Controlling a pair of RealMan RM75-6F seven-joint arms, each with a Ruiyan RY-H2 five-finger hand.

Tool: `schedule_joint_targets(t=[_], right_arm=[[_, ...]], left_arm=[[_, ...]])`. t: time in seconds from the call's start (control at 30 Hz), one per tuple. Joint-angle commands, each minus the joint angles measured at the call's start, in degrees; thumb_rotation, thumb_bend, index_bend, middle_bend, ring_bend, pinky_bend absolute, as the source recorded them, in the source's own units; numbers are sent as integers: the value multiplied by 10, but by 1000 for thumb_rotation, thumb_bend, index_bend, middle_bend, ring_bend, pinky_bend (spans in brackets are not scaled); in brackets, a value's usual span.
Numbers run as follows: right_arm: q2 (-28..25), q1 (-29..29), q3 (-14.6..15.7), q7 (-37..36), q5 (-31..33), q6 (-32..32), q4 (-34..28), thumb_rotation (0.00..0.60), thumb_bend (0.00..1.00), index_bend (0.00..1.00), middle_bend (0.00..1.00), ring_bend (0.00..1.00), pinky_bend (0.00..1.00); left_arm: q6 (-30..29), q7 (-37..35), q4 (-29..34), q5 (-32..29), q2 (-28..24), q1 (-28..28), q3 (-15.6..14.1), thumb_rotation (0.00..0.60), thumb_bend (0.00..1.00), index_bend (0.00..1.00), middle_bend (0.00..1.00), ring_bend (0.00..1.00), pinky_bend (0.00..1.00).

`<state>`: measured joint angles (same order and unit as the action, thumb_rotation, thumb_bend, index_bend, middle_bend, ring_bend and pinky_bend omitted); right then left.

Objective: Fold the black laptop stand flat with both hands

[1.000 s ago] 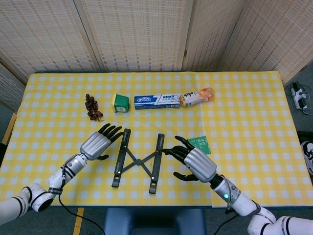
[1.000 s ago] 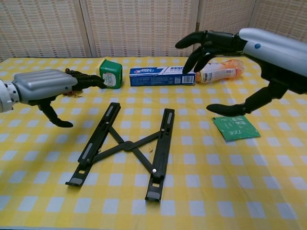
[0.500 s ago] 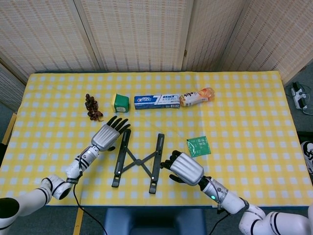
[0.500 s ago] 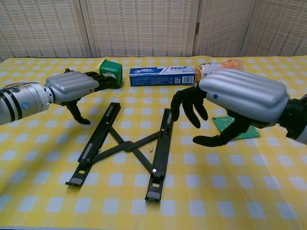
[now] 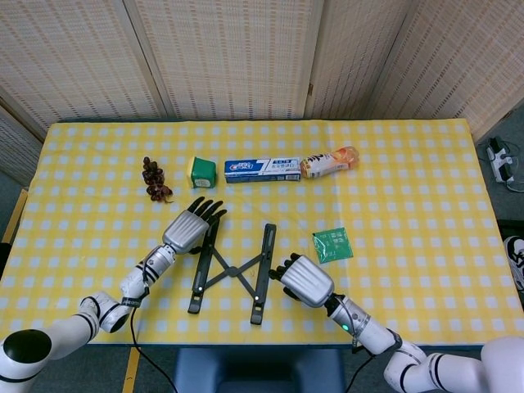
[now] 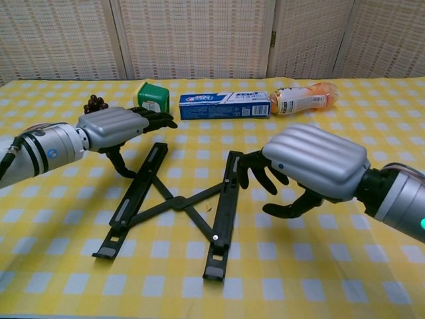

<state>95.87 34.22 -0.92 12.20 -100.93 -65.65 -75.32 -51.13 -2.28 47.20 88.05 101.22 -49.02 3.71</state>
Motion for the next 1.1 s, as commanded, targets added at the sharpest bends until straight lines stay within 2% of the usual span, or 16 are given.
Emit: schedule_joint_targets(t=[0.03, 0.57, 1.1], right_arm=[[19, 2, 5, -2, 4, 3, 25, 600, 315, 466, 664, 644, 561], [66, 15, 29, 0, -13, -4, 112, 600, 315, 467, 676, 660, 562], [120, 34, 34, -7, -27, -19, 189, 600, 315, 467, 676, 668, 562]], left_arm=[[0, 1, 2, -2, 0, 0, -1, 600, 192, 0, 0, 0, 0], [-4, 4, 15, -11, 0, 1, -4, 600, 192, 0, 0, 0, 0], [-7, -10, 33, -14, -2, 4, -8, 600, 192, 0, 0, 0, 0]])
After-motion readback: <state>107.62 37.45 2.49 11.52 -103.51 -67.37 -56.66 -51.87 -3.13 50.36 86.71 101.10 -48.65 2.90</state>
